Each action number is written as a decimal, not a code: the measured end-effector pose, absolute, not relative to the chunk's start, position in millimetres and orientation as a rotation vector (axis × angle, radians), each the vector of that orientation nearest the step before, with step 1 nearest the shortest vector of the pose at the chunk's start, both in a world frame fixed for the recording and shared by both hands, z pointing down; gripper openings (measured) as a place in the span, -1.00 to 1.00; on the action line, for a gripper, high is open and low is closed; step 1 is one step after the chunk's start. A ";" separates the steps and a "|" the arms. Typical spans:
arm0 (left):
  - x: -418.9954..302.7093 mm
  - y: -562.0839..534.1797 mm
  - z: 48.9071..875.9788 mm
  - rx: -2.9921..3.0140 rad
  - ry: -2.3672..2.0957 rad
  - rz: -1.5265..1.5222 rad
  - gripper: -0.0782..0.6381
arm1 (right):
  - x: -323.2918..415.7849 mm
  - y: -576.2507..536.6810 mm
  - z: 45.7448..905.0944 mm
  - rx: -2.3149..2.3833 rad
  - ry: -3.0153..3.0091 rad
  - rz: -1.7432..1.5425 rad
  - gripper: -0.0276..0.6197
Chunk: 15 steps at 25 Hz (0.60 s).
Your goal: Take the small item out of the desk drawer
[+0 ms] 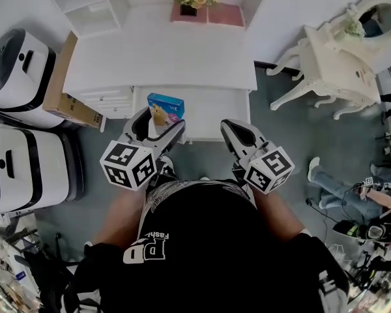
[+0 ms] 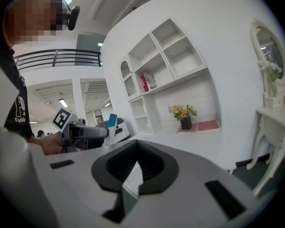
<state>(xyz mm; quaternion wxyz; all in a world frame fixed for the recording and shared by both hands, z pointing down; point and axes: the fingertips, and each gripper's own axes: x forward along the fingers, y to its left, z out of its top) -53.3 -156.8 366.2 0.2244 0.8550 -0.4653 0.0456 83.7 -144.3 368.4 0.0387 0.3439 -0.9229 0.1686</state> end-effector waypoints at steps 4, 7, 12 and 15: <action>-20.6 -134.2 366.8 2.333 -1.269 0.094 0.34 | 109.7 -123.2 368.5 1.004 -2.868 0.530 -0.89; -8.1 -114.1 370.8 2.299 -1.263 0.069 0.34 | 117.1 -104.2 371.7 0.953 -2.898 0.554 -0.89; -10.9 -80.4 371.0 2.297 -1.326 0.095 0.34 | 117.0 -84.7 381.7 0.938 -2.893 0.580 -0.89; -11.5 -70.6 372.8 2.279 -1.355 0.099 0.34 | 120.8 -85.4 388.1 0.952 -2.892 0.611 -0.89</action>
